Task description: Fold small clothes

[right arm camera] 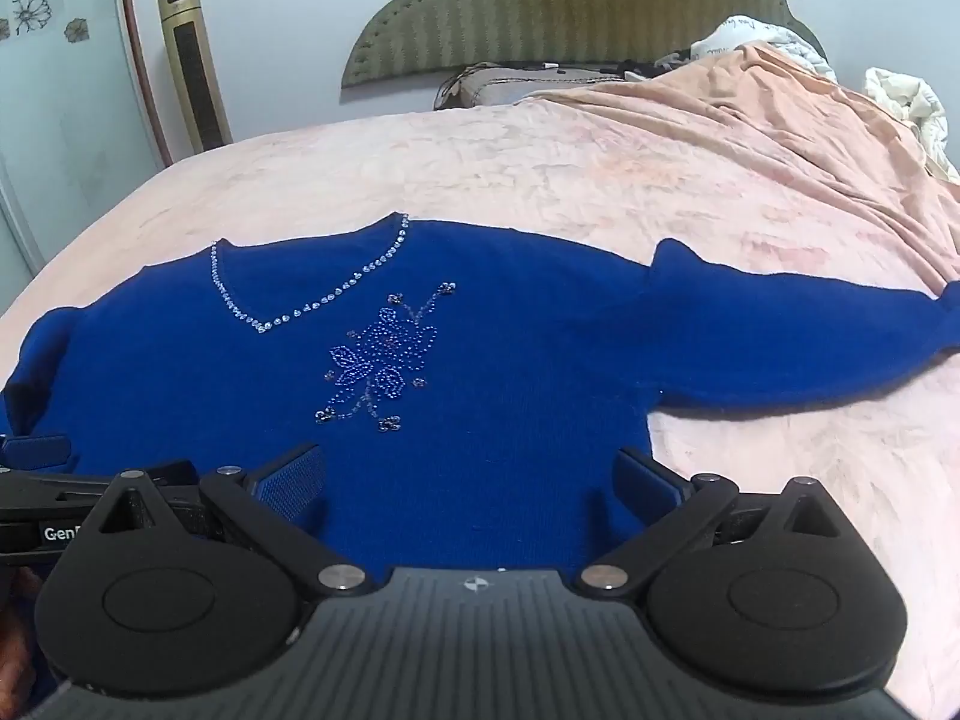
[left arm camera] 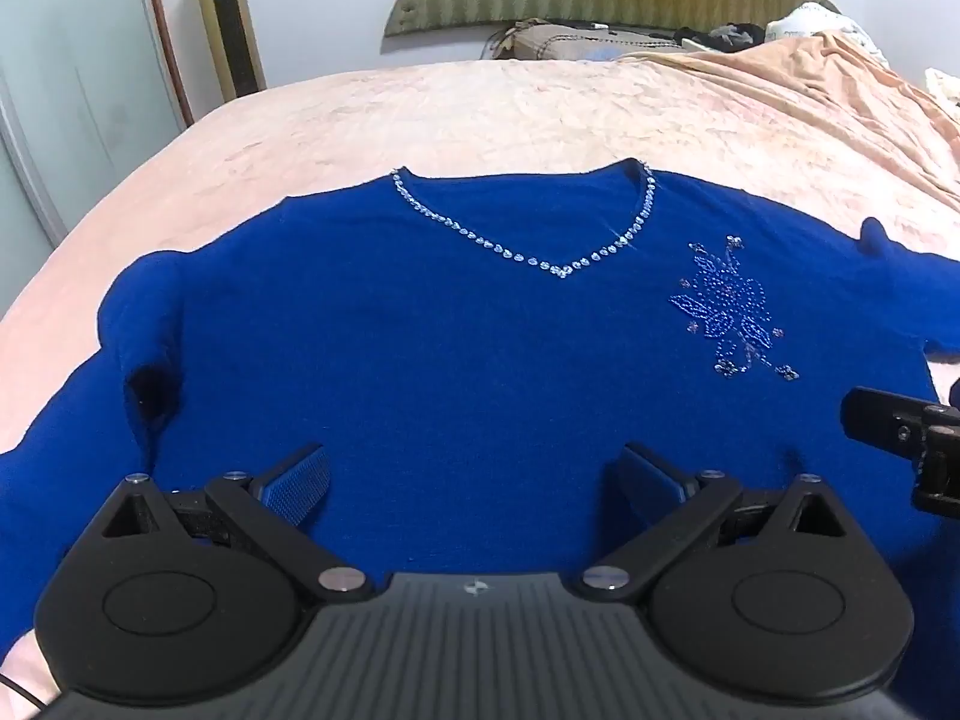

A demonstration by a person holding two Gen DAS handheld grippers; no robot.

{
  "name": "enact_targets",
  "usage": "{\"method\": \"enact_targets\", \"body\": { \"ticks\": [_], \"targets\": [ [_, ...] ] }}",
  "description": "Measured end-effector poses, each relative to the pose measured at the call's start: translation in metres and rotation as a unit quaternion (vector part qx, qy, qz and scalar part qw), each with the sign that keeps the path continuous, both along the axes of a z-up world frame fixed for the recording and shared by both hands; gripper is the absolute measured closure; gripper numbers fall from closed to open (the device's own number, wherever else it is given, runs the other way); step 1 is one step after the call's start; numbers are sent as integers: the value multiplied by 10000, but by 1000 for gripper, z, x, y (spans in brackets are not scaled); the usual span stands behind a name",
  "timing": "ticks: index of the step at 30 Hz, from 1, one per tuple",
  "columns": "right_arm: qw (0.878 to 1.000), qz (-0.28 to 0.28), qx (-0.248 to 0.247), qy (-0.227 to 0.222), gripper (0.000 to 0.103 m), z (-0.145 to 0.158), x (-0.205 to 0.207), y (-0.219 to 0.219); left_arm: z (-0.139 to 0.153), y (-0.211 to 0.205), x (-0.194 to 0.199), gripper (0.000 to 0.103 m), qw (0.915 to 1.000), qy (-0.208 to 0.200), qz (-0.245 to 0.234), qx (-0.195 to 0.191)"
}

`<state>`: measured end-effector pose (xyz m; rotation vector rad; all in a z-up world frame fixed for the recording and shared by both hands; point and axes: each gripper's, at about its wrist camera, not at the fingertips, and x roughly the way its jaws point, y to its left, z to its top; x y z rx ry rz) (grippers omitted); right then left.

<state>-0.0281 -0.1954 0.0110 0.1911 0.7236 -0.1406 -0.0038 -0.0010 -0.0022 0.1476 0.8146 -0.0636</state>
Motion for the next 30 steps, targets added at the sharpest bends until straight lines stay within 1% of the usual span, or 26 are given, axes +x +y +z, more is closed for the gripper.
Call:
{"method": "enact_targets", "body": {
  "ticks": [1,4,6,10,12,17,21,30],
  "targets": [
    [10000,-18,13,-5,0,0,-1,1,2,2,1,0,9999,12,98,-34],
    [9999,-37,129,-16,0,3,-4,6,2,-1,-1,0,9999,1,120,57],
    [9998,-42,211,-28,0,5,-6,13,1,1,0,0,9999,69,142,12],
    [9992,-39,395,-54,0,5,-6,11,-4,2,7,0,9994,269,186,-130],
    [9990,-55,431,-51,0,4,-6,10,-6,2,8,0,9992,315,189,-138],
    [9995,-152,281,-15,0,4,-5,10,-5,0,9,0,9994,288,177,-89],
    [9997,-199,136,-10,0,2,-6,8,-5,-4,10,0,9994,285,166,51],
    [9998,-80,143,-147,0,2,-9,4,-4,-11,9,0,9995,262,115,114]
  ]
}}
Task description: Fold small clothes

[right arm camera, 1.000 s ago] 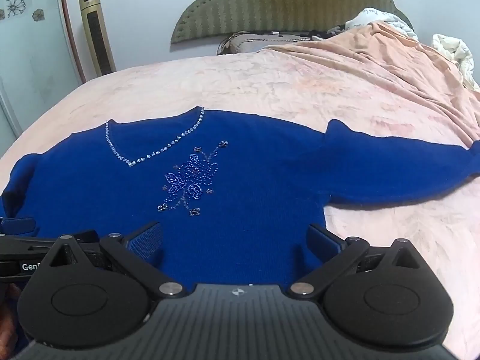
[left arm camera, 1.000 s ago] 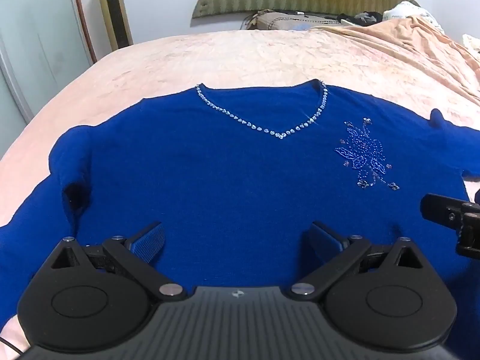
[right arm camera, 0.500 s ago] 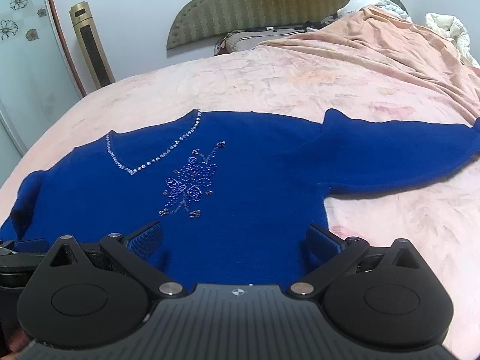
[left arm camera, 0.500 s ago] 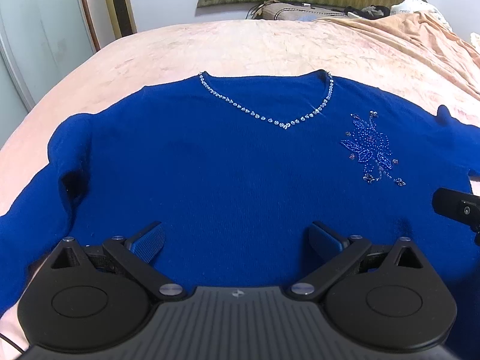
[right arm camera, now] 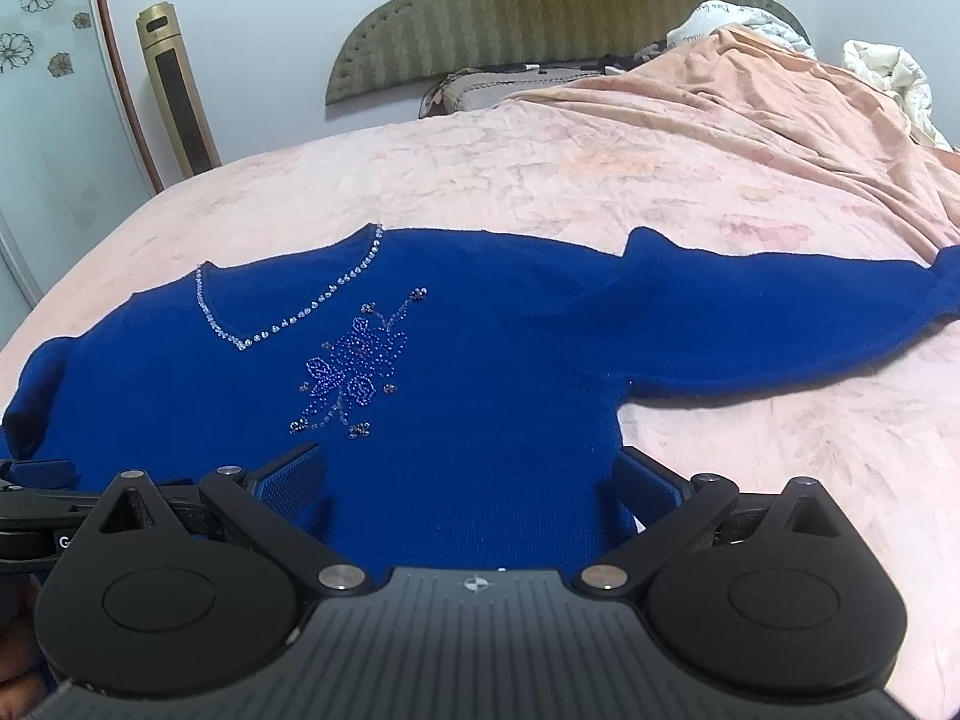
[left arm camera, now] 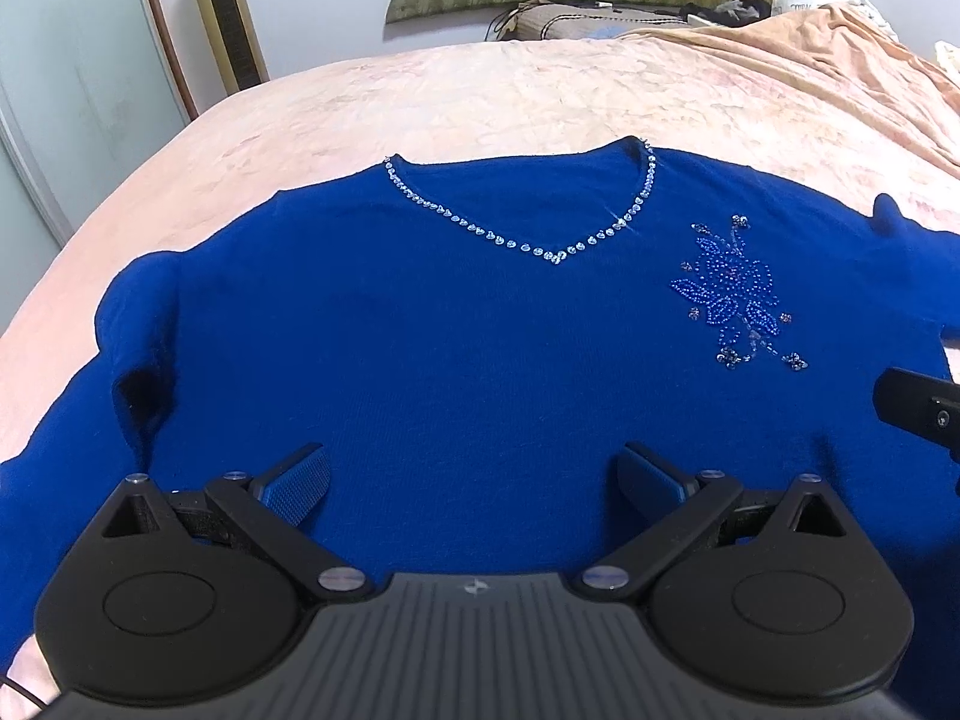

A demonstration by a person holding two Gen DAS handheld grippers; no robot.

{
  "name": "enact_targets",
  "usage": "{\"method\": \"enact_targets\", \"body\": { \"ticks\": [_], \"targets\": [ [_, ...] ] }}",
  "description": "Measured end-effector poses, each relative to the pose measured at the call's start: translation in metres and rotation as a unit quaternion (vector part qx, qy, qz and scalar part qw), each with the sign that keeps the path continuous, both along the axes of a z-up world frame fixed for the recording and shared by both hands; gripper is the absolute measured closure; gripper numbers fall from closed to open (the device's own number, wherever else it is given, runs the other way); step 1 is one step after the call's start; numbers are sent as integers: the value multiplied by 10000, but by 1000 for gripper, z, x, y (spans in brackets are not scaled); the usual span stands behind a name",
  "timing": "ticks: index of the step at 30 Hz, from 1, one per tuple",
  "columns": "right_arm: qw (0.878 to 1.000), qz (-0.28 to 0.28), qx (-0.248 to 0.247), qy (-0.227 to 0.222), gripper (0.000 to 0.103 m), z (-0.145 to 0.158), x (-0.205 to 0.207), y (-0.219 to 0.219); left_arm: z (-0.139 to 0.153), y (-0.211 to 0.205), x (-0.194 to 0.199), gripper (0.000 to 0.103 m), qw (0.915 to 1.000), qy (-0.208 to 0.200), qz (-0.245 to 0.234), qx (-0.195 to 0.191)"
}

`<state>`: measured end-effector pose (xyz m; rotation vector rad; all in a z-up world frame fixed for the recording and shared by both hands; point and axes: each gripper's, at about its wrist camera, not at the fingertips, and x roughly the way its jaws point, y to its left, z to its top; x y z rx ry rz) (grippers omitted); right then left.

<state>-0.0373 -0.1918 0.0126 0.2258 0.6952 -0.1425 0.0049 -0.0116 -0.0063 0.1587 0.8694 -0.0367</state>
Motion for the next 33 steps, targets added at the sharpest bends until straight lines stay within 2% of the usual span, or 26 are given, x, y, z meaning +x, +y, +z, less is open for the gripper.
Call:
{"method": "enact_targets", "body": {
  "ticks": [19,22,27,33],
  "targets": [
    [9991,28,145,-394,0,-1,-4,-15,3,-27,5,0,9997,18,-152,179],
    [9994,121,65,-326,0,-3,-3,-17,3,-35,6,0,9996,16,-196,217],
    [9988,125,295,-373,0,-5,-6,-27,2,-47,4,0,9991,19,-309,297],
    [9988,-132,355,-295,0,-8,-8,-45,2,-57,4,0,9988,58,-458,178]
  ]
}}
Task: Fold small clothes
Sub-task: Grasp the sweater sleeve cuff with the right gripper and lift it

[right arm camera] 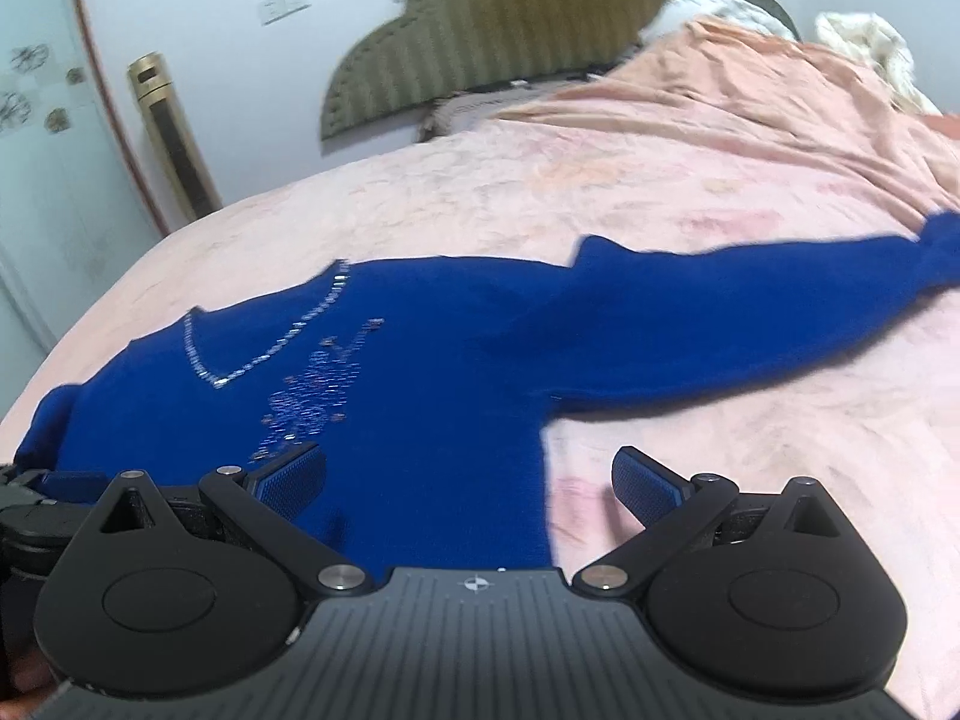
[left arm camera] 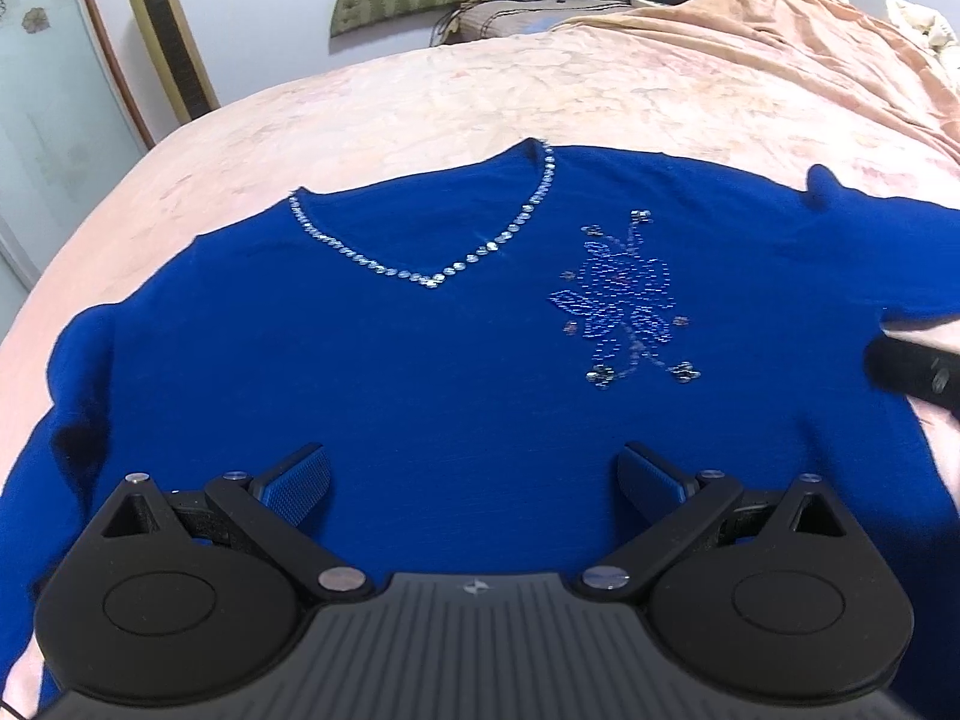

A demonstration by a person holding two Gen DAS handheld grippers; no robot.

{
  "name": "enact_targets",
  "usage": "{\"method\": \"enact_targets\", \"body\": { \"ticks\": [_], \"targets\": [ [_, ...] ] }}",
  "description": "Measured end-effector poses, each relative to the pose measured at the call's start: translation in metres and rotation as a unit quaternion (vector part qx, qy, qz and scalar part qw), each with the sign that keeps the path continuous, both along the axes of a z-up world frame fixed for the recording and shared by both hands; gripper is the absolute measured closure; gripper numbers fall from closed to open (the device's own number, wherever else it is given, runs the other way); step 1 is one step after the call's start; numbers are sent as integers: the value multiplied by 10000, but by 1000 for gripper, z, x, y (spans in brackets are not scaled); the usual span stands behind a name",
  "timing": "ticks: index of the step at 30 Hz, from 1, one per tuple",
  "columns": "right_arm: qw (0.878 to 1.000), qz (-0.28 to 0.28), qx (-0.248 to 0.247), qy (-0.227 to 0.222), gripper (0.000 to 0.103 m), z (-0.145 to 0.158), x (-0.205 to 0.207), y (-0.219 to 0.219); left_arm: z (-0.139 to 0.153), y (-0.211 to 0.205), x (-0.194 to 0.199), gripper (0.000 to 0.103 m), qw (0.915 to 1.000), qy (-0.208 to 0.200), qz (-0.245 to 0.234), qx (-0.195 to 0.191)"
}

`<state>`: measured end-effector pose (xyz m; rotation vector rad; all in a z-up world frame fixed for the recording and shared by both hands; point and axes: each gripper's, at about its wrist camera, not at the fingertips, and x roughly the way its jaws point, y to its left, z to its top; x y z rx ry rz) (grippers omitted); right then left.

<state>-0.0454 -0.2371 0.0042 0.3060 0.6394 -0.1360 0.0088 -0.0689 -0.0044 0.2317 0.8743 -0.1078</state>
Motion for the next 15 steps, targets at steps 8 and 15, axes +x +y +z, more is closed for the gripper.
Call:
{"method": "enact_targets", "body": {
  "ticks": [8,15],
  "targets": [
    [9884,-1076,959,-469,0,-2,-32,-102,1,-6,-2,0,9999,-47,-123,47],
    [9088,-2840,2669,-1489,1,-22,-72,-270,-2,-8,0,0,9998,-32,-170,117]
  ]
}}
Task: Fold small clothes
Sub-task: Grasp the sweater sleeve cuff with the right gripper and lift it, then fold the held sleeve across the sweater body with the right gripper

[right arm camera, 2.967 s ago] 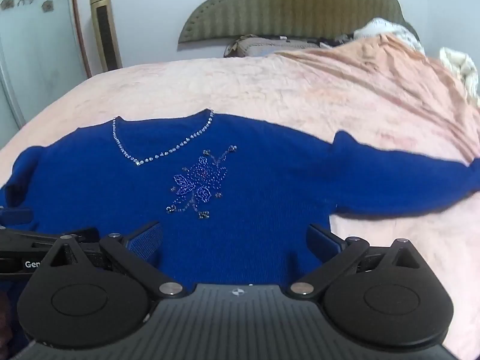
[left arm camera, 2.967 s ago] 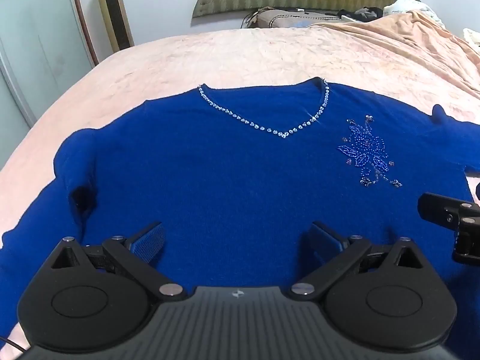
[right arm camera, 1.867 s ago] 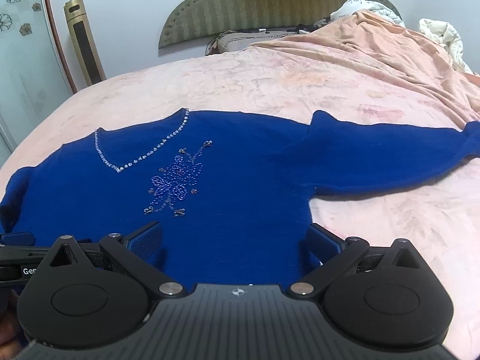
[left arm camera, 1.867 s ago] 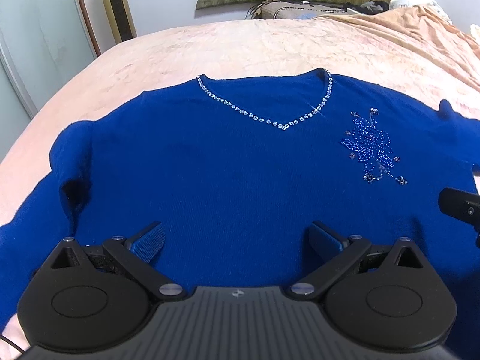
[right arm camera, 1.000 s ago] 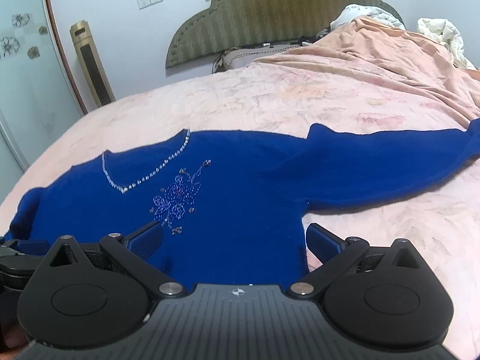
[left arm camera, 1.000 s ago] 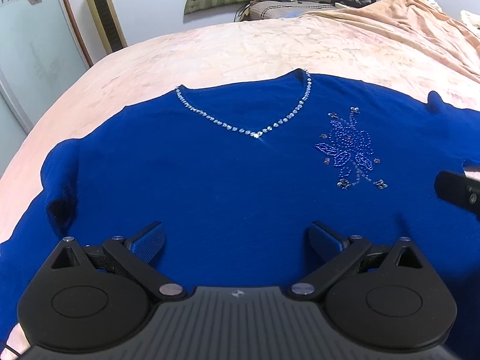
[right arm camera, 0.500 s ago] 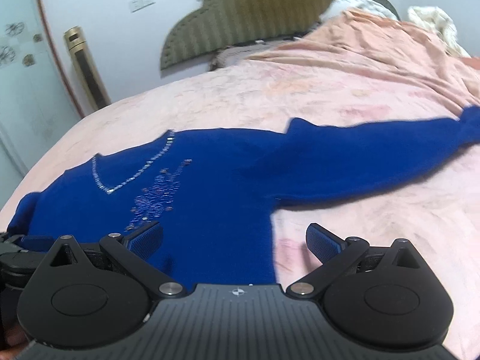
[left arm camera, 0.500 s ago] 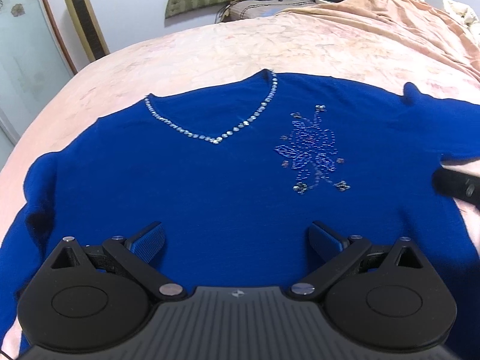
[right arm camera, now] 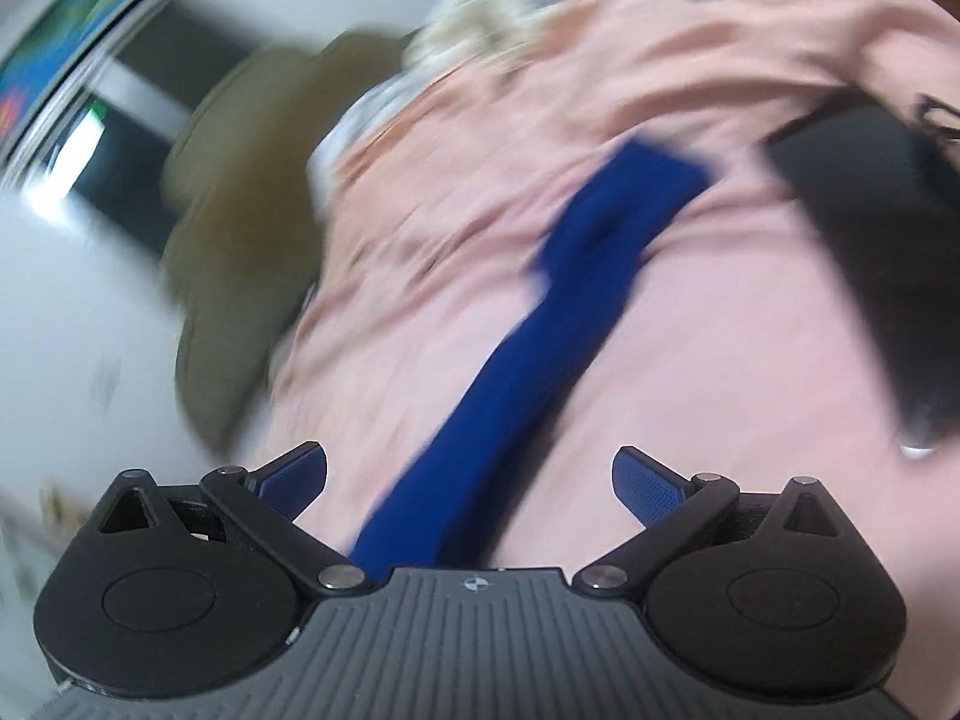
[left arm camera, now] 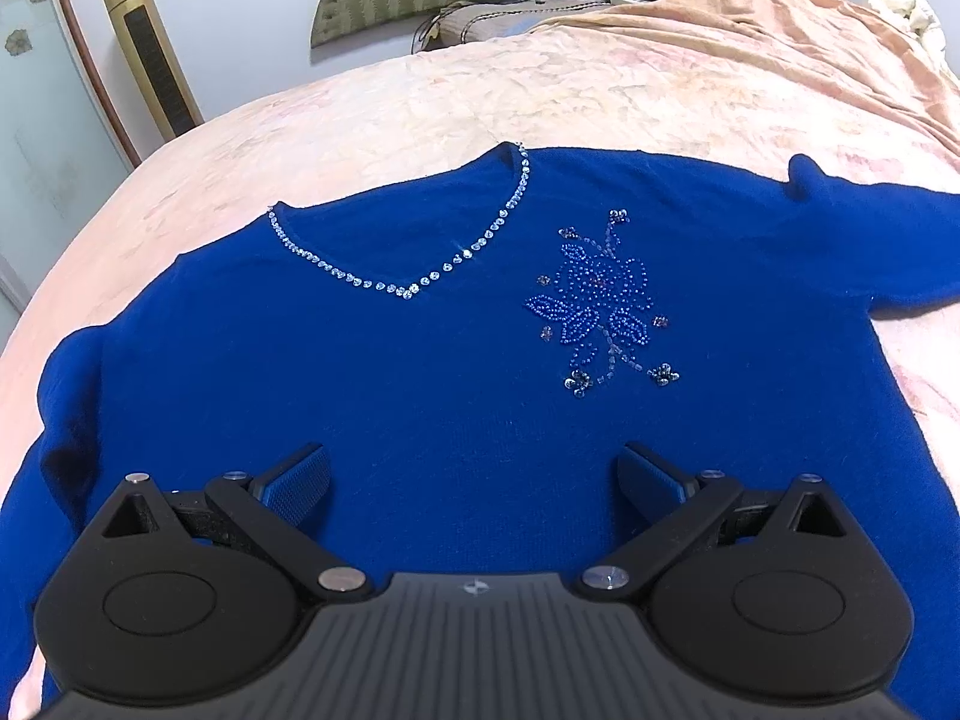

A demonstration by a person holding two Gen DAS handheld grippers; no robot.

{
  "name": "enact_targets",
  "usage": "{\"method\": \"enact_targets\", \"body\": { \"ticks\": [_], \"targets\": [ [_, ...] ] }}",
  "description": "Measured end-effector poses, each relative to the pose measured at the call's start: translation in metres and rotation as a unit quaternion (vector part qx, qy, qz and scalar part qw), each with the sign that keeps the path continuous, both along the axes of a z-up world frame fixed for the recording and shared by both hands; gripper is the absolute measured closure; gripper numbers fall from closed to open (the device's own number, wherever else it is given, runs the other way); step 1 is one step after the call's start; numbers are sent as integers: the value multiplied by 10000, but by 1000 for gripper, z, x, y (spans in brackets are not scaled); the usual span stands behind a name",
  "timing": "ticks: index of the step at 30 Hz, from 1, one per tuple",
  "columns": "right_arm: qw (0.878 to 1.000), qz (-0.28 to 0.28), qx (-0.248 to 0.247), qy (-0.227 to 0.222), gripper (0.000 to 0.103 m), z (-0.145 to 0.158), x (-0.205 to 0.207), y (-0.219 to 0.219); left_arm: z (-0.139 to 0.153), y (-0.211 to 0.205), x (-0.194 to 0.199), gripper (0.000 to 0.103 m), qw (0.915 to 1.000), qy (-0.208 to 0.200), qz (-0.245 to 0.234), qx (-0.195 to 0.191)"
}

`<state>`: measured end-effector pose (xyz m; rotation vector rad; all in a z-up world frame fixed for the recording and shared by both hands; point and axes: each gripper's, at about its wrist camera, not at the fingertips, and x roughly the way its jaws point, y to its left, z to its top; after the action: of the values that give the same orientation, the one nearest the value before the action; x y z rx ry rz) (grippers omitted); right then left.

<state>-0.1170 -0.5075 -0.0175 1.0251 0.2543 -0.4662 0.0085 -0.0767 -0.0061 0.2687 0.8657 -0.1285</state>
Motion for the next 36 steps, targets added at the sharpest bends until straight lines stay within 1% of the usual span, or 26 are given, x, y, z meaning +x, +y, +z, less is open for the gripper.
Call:
{"method": "enact_targets", "body": {
  "ticks": [1,2,3,4,8,9,11,12,13,14,15,17,19,22,24,26,28,30,33,36],
  "targets": [
    [9998,-169,82,-14,2,-5,-1,-15,-1,0,1,0,10000,7,0,11],
    [9994,-312,142,-49,7,-9,-1,-32,-1,-1,1,0,10000,13,2,17],
    [9990,-361,190,-193,16,-13,-1,-46,-1,-1,2,0,10000,21,7,24],
    [9984,-427,246,-268,22,-16,2,-54,-2,-1,2,0,10000,28,13,28],
    [9960,-613,249,-608,23,-27,14,-80,-2,-1,4,0,10000,33,12,71],
    [9953,-640,281,-672,26,-30,16,-85,-2,-1,5,0,10000,33,16,84],
    [9945,-686,207,-768,29,-31,20,-91,-2,0,6,0,9999,40,26,93],
    [9941,-708,160,-806,36,-30,21,-95,-2,1,7,0,9999,48,38,95],
    [9937,-763,118,-810,53,-29,23,-99,-1,2,7,0,9999,52,45,90],
    [9938,-839,108,-723,66,-31,25,-101,-1,3,7,0,9999,51,48,85],
    [9939,-882,148,-644,91,-28,22,-111,-1,3,8,0,9999,52,50,81],
    [9941,-965,170,-459,93,-27,22,-116,-1,6,8,0,9999,55,59,73],
    [9947,-964,-53,-350,93,-17,18,-111,1,10,9,0,9999,46,88,60],
    [9908,-1145,-695,-190,93,12,-4,-96,4,18,10,0,9999,-49,163,26],
    [9823,-1348,-1297,-66,93,38,-16,-81,5,25,11,0,9997,-121,233,24],
    [9698,-1332,-2036,162,93,63,-16,-56,5,32,12,0,9995,-144,296,38],
    [9557,-1072,-2723,330,93,83,-6,-22,4,40,13,0,9992,-148,366,53],
    [9441,-625,-3220,332,93,97,10,17,4,50,13,0,9988,-196,452,63],
    [9286,157,-3694,305,93,107,43,81,7,68,11,0,9974,-339,619,141],
    [9132,998,-3948,182,93,109,81,150,9,88,9,0,9951,-515,794,299]
  ]
}}
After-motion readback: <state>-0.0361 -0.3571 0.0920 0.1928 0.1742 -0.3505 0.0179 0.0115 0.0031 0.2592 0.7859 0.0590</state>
